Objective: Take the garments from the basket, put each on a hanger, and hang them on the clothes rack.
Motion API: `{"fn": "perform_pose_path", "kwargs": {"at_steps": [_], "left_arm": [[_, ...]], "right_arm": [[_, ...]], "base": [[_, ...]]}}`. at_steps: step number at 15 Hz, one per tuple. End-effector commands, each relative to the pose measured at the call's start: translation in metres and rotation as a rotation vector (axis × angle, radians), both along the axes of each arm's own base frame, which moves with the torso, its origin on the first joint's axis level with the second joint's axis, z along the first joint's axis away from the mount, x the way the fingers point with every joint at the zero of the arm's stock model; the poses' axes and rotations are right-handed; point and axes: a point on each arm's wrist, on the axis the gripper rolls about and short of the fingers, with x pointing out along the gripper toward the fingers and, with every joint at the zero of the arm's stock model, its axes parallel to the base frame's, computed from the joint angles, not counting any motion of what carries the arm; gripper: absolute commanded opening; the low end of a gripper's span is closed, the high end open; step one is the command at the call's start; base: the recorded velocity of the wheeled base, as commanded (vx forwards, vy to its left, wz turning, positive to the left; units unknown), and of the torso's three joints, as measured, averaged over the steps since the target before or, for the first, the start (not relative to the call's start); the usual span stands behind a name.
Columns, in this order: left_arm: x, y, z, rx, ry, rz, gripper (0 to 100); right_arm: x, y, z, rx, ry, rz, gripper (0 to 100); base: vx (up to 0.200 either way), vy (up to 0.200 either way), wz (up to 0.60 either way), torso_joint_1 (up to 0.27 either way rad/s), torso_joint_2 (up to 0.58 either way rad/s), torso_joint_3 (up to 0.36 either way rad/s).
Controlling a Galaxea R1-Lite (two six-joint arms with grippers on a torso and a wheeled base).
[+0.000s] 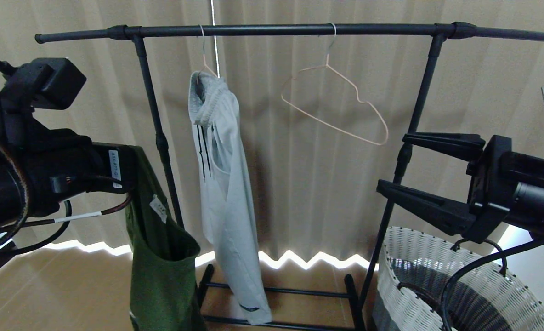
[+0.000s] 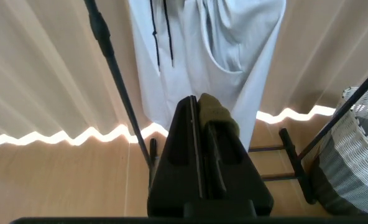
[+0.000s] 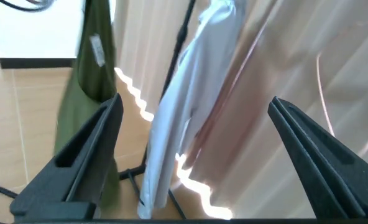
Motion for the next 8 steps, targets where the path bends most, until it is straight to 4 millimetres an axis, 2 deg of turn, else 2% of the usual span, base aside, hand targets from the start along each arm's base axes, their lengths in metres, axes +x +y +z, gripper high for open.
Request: {"fn": "perform_pose_path", "kwargs": {"at_steps": [1, 5, 7, 8], "left_arm": [[-0.017, 0.014, -0.004, 0.004, -0.007, 0.025, 0], [-0.057, 0.048, -0.017, 0.032, -0.03, 0.07, 0], [-0.073, 0.057, -0.027, 0.015, -0.029, 0.056, 0], [-0.075, 0.058, -0.029, 0.013, -0.027, 0.053, 0]], "right_arm": [[0.008, -0.013, -0.008, -0.043, 0.049, -0.16, 100], [0.005, -0.026, -0.033, -0.254, 0.234, -0.566, 100], [0.002, -0.03, -0.041, -0.307, 0.258, -0.688, 100], [0.001, -0.03, -0.043, -0.311, 0.26, -0.695, 100]], "base": [[0.0, 0.0, 0.0, 0.0, 0.0, 0.0], [0.0, 0.0, 0.0, 0.0, 0.0, 0.0], [0.0, 0.0, 0.0, 0.0, 0.0, 0.0], [0.0, 0.0, 0.0, 0.0, 0.0, 0.0]]}}
